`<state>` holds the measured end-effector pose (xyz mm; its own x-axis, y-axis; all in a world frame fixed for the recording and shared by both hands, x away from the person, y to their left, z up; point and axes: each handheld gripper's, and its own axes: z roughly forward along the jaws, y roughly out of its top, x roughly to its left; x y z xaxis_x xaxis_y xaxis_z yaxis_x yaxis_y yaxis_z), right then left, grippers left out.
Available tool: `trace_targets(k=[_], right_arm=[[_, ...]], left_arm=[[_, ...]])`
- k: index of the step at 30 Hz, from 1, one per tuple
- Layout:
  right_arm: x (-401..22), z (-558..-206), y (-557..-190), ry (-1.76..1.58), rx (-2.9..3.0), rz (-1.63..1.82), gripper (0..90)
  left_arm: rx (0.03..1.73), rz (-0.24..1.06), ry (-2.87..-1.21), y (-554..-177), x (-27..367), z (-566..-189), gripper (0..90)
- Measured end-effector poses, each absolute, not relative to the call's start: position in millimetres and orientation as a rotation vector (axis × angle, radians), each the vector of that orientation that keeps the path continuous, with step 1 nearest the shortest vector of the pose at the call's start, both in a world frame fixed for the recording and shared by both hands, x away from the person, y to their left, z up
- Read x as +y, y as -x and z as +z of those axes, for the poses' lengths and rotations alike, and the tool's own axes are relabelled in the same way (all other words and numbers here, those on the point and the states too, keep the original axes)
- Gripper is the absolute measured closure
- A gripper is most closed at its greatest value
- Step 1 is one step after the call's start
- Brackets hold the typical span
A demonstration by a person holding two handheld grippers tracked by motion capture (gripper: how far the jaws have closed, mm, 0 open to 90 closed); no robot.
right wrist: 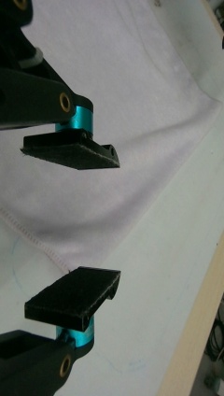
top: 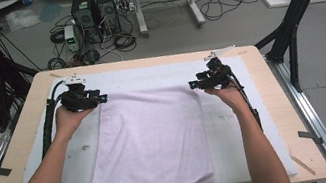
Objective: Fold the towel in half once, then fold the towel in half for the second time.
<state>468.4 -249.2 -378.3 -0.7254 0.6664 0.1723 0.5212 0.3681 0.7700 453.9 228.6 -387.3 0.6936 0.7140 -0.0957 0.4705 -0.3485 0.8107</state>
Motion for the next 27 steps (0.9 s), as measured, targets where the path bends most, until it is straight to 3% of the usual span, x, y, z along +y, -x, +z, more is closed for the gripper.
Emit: trace_targets(k=[4,27], right_arm=[[-242,-384,-470,-1.073,2.481,1.236,33.1],[-236,-427,-481,-1.061,2.505,1.096,33.7]], left_arm=[[0.916,0.328,-2.025,-456,229,-391,50.9],[1.019,0.338,-2.078,-475,236,-422,50.7]])
